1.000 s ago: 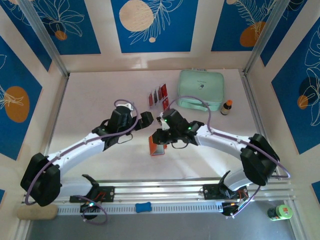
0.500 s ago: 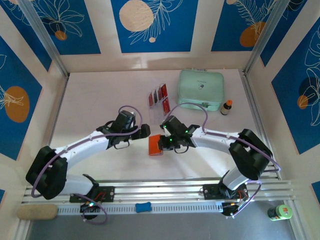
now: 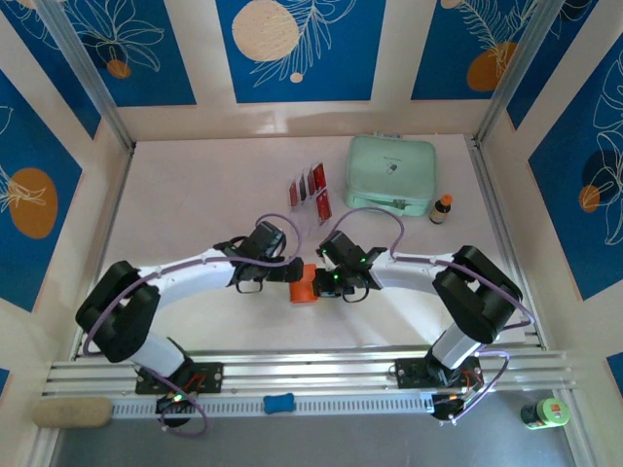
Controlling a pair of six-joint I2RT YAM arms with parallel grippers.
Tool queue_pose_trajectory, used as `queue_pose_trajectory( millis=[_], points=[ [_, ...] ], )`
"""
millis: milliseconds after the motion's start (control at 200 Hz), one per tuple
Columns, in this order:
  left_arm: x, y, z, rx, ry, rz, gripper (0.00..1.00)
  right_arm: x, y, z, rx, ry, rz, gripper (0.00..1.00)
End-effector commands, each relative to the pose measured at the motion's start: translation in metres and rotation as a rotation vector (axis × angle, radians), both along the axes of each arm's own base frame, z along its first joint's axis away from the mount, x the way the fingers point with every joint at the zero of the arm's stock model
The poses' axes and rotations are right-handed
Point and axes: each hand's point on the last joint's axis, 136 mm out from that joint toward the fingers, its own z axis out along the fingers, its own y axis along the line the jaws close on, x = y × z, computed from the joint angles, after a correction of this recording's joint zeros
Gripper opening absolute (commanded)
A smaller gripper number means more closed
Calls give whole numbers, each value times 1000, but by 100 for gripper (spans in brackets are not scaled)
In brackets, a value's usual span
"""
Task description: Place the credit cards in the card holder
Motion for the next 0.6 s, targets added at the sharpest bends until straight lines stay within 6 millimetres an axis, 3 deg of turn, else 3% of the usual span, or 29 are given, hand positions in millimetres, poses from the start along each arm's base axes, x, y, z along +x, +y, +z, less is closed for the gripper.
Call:
queue_pose_trajectory(
  millis=[0,460,595],
  points=[
    [2,-2,-1,53,-14,-33,100,-7,-9,-12,-31,31,-13,0],
    [-16,8,-25,169,-1,-69,100,-4,-6,-3,-17,28,-4,0],
    [-20,12,-32,204,8,-79,100,1,-6,11,-2,12,-3,0]
  ],
)
